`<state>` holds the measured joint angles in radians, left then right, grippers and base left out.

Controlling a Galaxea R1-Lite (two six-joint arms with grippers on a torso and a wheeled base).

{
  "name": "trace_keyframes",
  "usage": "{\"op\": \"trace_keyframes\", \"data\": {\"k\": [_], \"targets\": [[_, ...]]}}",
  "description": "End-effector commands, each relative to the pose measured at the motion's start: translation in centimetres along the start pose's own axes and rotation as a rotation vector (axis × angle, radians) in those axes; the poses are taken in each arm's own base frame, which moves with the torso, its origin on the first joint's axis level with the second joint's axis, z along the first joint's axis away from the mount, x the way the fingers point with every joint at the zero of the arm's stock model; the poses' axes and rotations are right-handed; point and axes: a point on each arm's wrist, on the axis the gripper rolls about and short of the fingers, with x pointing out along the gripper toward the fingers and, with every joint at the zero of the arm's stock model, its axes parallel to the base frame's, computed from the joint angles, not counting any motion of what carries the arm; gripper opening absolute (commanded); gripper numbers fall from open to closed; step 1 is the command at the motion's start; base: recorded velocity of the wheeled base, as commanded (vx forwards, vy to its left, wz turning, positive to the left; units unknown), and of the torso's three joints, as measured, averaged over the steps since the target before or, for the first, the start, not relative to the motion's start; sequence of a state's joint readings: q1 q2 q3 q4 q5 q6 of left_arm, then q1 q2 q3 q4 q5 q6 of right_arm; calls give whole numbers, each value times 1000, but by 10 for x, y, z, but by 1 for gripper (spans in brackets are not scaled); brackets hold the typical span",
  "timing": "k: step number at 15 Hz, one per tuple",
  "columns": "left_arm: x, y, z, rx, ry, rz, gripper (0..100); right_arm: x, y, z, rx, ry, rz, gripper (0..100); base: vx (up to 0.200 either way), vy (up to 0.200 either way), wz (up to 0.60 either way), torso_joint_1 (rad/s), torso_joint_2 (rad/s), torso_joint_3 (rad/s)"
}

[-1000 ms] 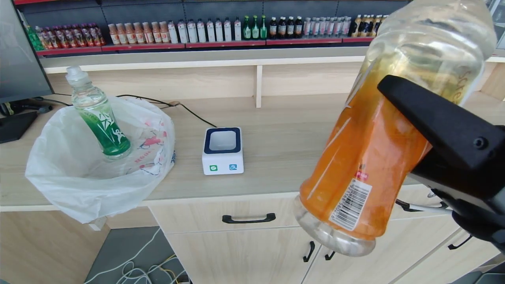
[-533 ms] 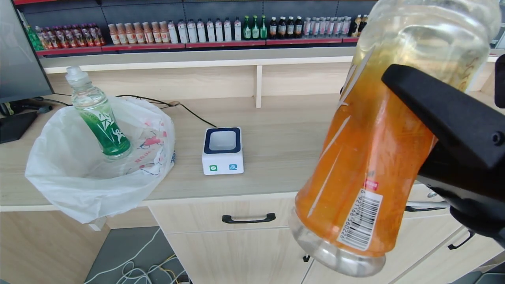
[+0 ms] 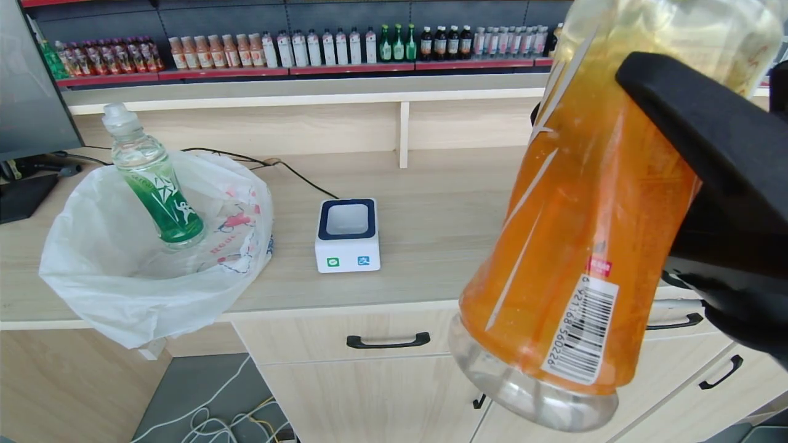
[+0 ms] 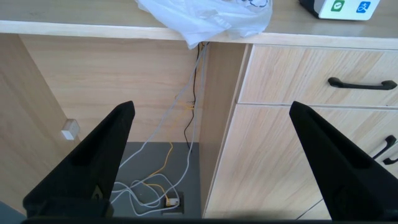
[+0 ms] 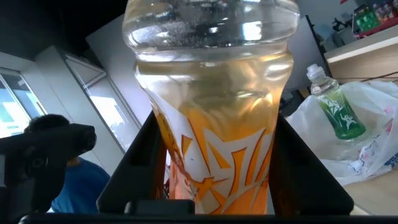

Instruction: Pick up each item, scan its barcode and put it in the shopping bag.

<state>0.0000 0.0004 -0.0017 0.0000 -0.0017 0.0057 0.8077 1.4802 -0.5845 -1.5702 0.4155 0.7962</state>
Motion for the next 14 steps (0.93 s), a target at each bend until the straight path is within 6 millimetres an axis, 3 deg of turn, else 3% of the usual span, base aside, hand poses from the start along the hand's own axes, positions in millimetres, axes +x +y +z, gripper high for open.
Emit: {"op": "trace_keyframes", "data": {"k": [1,14], "targets": [[0,0,0,0,0,0,100,1,-1,-1,1,5,2,0,0,0,0,0,0,0],[0,0,0,0,0,0,100,-1,7,0,-13,24,46,0,0,0,0,0,0,0]]}}
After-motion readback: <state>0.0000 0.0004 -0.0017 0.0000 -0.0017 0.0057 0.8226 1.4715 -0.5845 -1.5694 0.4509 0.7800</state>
